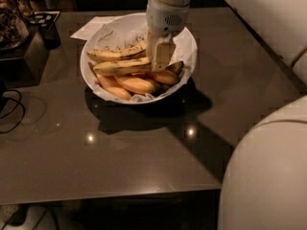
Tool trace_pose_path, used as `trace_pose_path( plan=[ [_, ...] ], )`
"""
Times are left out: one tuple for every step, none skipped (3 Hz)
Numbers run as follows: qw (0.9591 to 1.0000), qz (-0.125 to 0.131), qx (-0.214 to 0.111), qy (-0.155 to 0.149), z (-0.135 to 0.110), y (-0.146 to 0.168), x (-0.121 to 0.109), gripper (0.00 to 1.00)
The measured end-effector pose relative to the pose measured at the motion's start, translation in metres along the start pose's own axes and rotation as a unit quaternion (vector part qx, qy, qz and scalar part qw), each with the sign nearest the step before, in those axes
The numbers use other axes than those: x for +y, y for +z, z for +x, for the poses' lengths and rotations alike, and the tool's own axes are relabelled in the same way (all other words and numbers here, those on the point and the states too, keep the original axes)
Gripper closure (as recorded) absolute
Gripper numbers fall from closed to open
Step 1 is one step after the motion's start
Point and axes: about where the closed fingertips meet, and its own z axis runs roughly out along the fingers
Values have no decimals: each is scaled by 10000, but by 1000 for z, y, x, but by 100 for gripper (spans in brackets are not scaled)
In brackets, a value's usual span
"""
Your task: Pick banana from white bowl
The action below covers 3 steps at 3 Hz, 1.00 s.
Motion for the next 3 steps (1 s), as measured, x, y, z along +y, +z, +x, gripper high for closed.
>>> trace_pose_path(
  plan=[
    [10000, 17, 1, 29, 1, -1, 0, 100],
    [10000, 18, 1, 30, 1, -1, 0, 100],
    [9997, 256, -27, 53, -3, -7, -2, 100]
  ],
)
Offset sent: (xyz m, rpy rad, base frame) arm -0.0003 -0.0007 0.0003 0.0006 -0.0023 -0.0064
